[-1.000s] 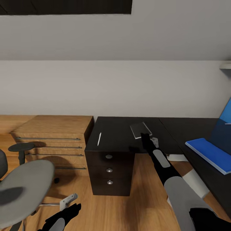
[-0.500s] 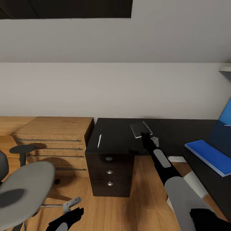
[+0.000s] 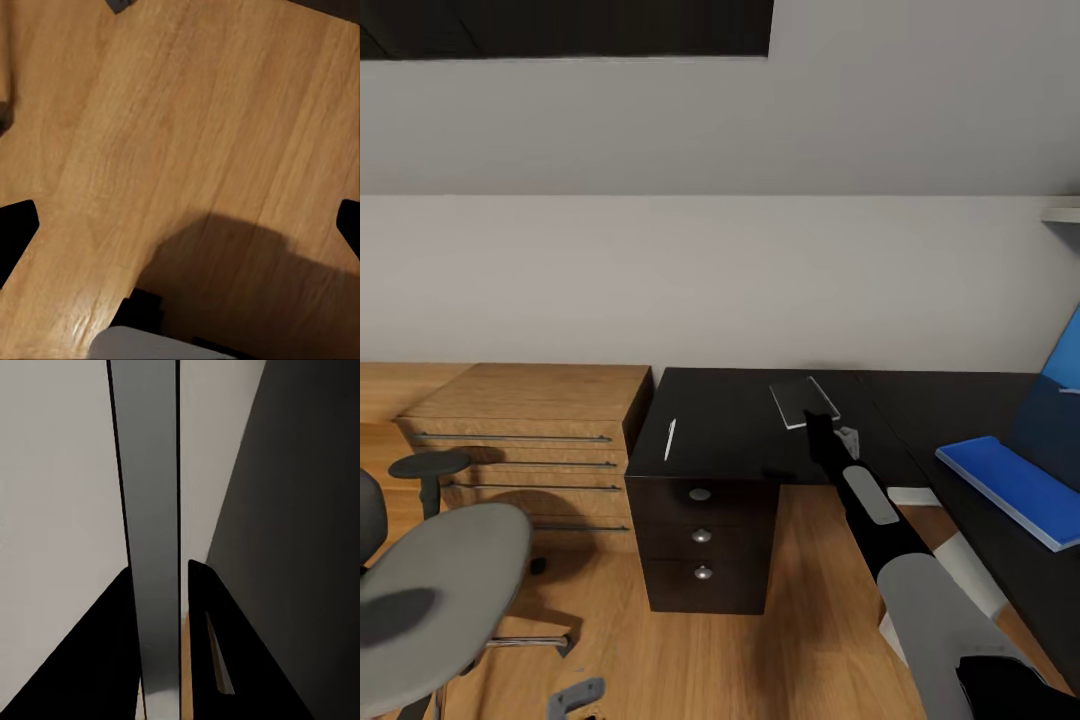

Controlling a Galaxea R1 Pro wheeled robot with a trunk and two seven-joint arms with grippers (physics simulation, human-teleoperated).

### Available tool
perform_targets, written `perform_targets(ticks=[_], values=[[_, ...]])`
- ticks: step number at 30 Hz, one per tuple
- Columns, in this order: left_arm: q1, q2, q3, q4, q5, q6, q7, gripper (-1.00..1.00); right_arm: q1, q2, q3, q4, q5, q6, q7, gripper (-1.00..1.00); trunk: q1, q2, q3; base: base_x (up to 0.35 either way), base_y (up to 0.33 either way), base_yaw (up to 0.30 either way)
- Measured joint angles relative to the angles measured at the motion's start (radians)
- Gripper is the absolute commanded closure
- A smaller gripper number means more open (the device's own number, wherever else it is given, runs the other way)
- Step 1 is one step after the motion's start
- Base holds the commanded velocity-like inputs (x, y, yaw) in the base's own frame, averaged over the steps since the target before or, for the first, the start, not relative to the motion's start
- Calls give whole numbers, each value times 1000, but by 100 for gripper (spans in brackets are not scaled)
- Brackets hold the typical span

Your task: In the bedroom, organize the workspace by keeping the computer under the desk, ensuring the monitor is on the desk, placing the keyboard on the desk next to the monitor, placing the mouse on the desk next to the keyboard, moving the folder from the swivel chair onto the desk next to the mouse, stacking the notebook on top of the folder with the pen on top of the notebook, and positioning the swivel chair next to the desk.

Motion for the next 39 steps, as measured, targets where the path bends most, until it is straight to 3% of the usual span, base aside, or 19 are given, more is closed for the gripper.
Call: perform_targets(ticks=[3, 4, 13, 18, 24, 39], values=[[0, -13, -2, 34, 0, -39, 0, -100, 0, -1, 0, 0, -5, 0, 0, 100, 0, 0, 0, 0, 0, -14], [0, -21, -26, 77, -1, -61, -1, -100, 0, 0, 0, 0, -7, -5, 1, 100, 0, 0, 0, 0, 0, -165], [0, -22, -34, 102, -2, -63, -1, -100, 0, -2, -5, 0, -8, -5, 0, 100, 0, 0, 0, 0, 0, -203], [0, -22, -34, 108, -3, -63, -1, -100, 0, -1, -46, 0, -10, -4, 2, 100, 0, 0, -1, 0, 0, -23], [0, -22, -34, 109, -2, -63, -1, -100, 0, 0, -54, 1, -10, -5, 3, 100, 0, 0, -1, 0, 0, -24], [0, -23, -34, 110, -2, -63, -1, -100, 1, -4, -71, 0, -8, -10, 2, 100, 0, 0, -1, 0, 0, -255]])
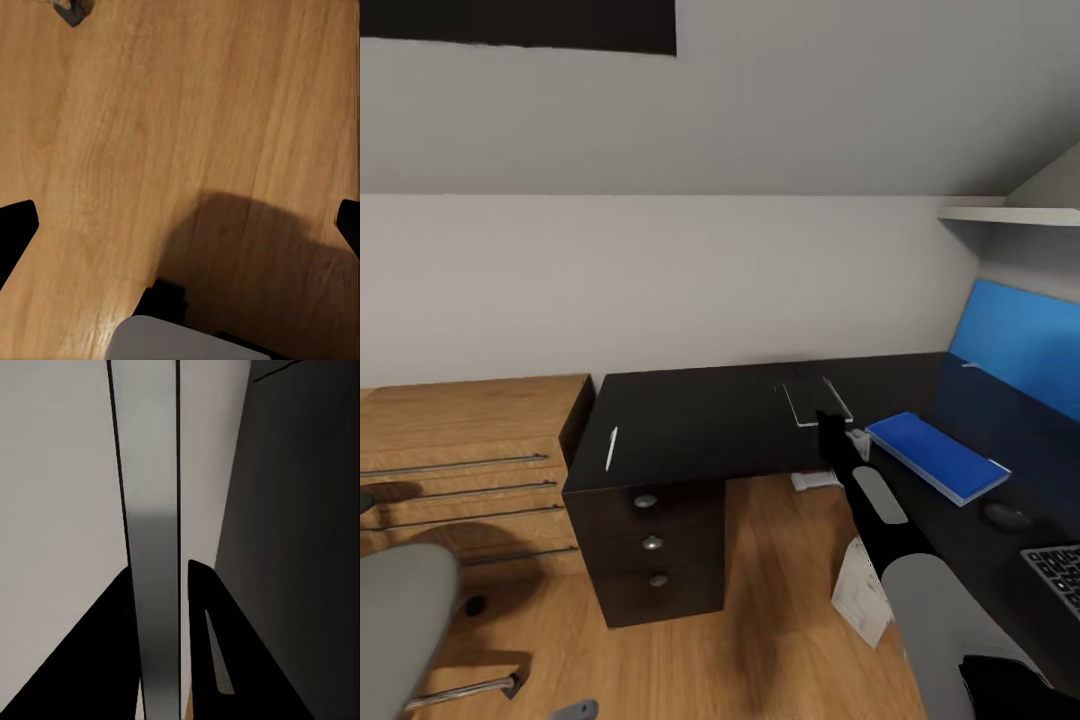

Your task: In the bedroom, organize the workspace by keeping the computer under the desk, ensuring the monitor is on the desk, placing the keyboard on the desk next to the monitor, placing the mouse on the desk next to the keyboard, moving the folder from the swivel chair onto the desk next to the mouse, stacking the notebook on top of the folder with the pen on top of the notebook, and positioning the swivel chair next to the desk.

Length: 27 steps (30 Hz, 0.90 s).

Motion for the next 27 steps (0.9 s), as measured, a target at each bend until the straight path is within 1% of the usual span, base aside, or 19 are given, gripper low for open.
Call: perform_targets(ticks=[6, 11, 14, 27], values=[[0, 1, 1, 0, 0, -8, 0, -100, 0, 0, -18, 1, 2, -28, -3, 100, 0, 0, 0, 0, 0, -265], [0, 1, 1, 0, 2, -54, 0, -100, 0, 0, -22, 1, 3, -49, -5, 100, 0, 0, 0, 0, 0, -265], [0, 1, 1, 0, 2, -66, 0, -100, 0, 0, -23, 2, 3, -59, -6, 100, 0, 0, 0, 0, 0, -265], [0, 1, 1, 0, 1, -73, 0, -100, 0, 1, -24, 5, 3, -72, -6, 100, 0, 0, 0, 0, 0, -265]])
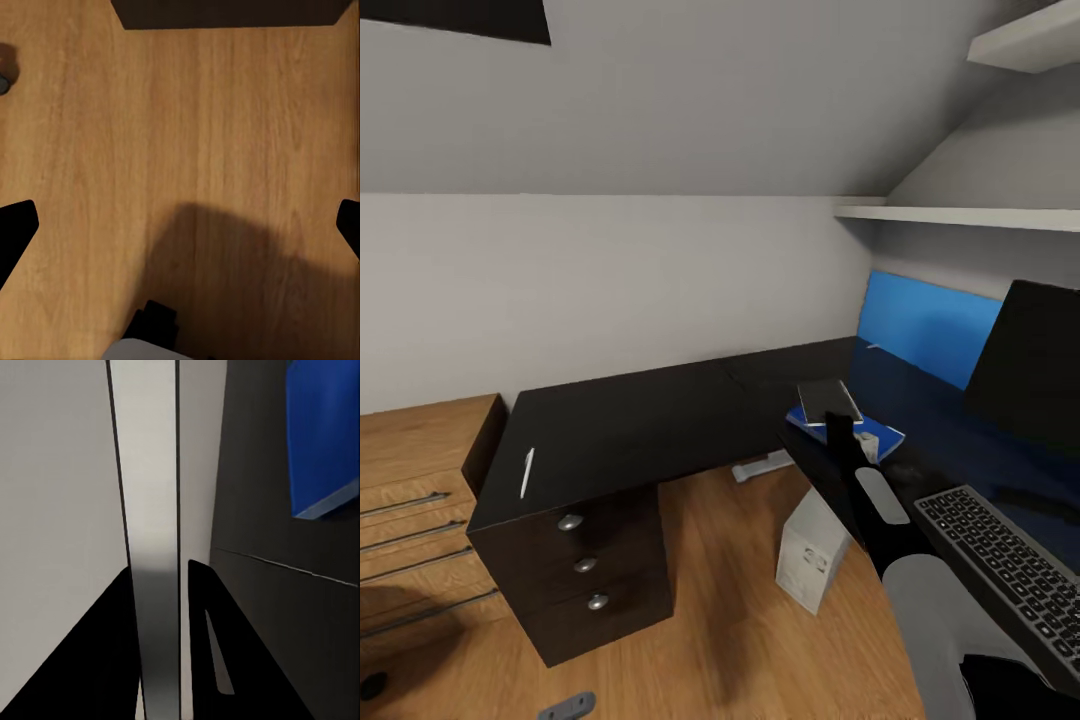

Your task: In the bedroom, organize the workspace by keeping the computer under the desk, ensuring the monitor is on the desk, placing the keyboard on the desk next to the monitor, placing the mouse on the desk next to the keyboard, moving the folder from the swivel chair onto the desk next to the mouse, stacking the notebook on top of the folder with the pen on top of the notebook, and positioning the swivel chair next to the desk.

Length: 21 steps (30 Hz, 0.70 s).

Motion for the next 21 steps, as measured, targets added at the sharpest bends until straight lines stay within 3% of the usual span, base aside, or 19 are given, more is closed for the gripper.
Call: perform_targets(ticks=[6, 21], values=[[0, -1, 0, 0, 0, -1, 0, -100, 0, 0, -1, 1, 0, -1, 0, 100, 0, 0, 0, 0, 0, -227], [0, -1, 1, 0, 0, -1, 0, -100, 0, 2, 1, 5, -5, 7, 2, 100, 0, 0, 0, 0, 0, -13]])
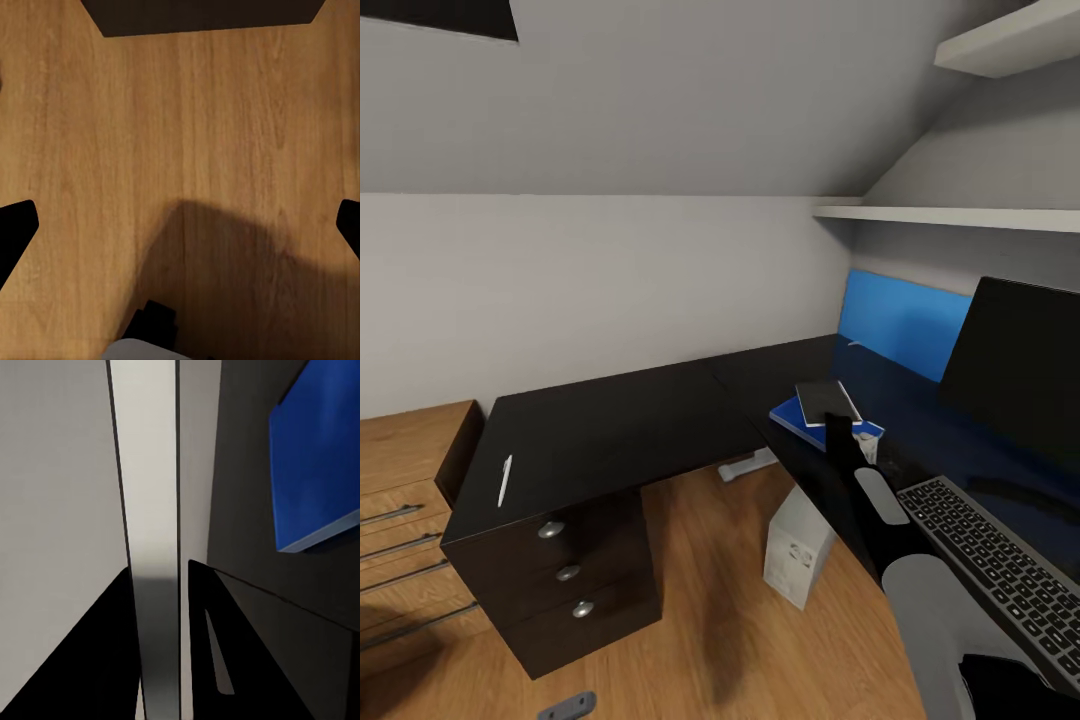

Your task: In the bedroom, organize the workspace by keeping the computer under the desk, ensuring the monitor is on the desk, placing the keyboard on the desk next to the monitor, placing the mouse on the desk next to the keyboard, moving the folder from the swivel chair onto the desk next to the mouse, stacking the notebook on top of the folder with the pen on top of the notebook, and positioning the swivel chair next to the desk.

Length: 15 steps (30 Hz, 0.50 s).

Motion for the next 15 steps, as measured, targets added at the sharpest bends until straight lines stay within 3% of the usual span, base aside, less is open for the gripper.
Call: perform_targets(ticks=[10, 12, 15], values=[[0, 0, -2, 0, 2, 0, 1, -100, 2, 3, 1, 0, -22, -3, 2, 100, 0, 0, 0, 0, 0, 0], [0, -12, -13, 10, 3, 0, 1, -100, 2, 7, 7, 2, -19, -69, 0, 100, 0, 0, 0, 0, 0, 0], [0, -25, -16, 28, 0, 0, 1, -100, 1, 9, 10, 1, -21, -109, -4, 100, 0, 0, 0, 0, 0, 0]])
